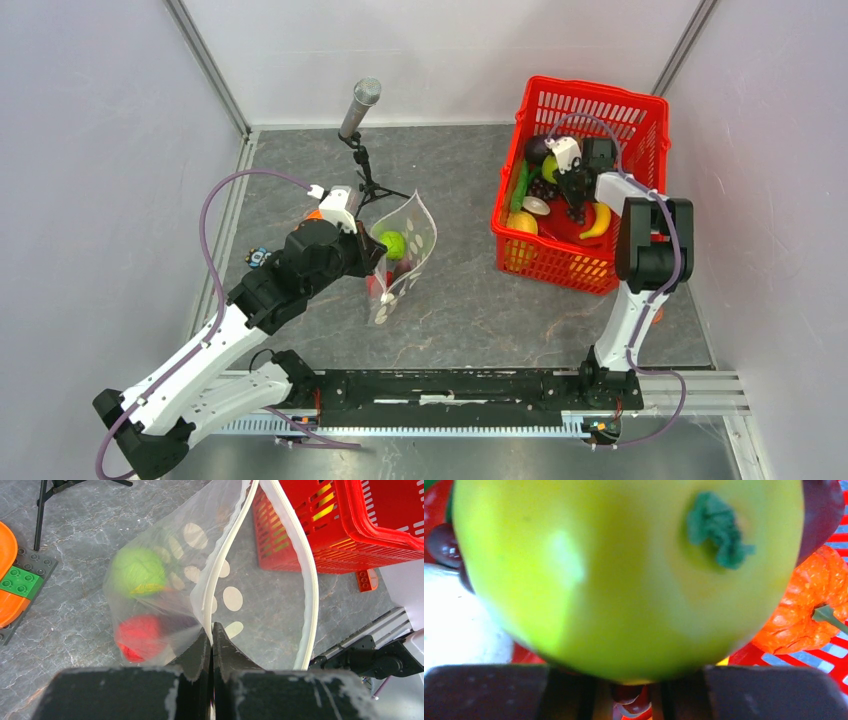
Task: Place the food in the zip-top bag and seal the zipper
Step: Pick up the fake fruit from the bin.
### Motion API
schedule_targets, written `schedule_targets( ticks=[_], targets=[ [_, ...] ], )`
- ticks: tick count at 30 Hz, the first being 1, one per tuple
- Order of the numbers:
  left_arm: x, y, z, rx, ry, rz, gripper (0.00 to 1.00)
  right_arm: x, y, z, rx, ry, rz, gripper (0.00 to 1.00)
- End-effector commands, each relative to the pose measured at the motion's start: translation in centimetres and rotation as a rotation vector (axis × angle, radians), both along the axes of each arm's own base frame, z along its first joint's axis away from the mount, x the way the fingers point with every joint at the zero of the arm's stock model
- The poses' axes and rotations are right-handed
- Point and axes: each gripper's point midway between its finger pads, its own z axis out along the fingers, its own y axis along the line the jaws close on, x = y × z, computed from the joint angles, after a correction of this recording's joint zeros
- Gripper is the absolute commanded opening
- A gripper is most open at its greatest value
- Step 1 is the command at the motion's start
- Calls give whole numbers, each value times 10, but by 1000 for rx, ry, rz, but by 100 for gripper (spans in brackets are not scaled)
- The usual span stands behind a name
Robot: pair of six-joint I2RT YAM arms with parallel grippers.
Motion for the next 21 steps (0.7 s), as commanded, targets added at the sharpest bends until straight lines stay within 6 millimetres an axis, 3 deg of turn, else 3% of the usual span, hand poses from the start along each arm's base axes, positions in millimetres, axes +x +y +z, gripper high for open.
schedule_targets(
  ticks=[1,5,8,13,17,21],
  targets=[
    [5,-1,12,-2,-51,-10,2,-7,27,37,126,-77,19,17],
    [6,-3,12,5,-47,-20,2,-12,39,90,207,-241,18,11],
    [5,-4,13,-2,-47,-26,2,-25,54,119,284,-321,56,2],
    [4,-3,16,-18,-61,-23,2,-62,82,125,449,-297,93,0],
    [4,-6,14,-13,-54,-36,2,-80,95,134,581,-402,69,0],
    [3,-8,11,-2,-37,-53,2,-84,87,157,625,-491,-25,0]
  ],
)
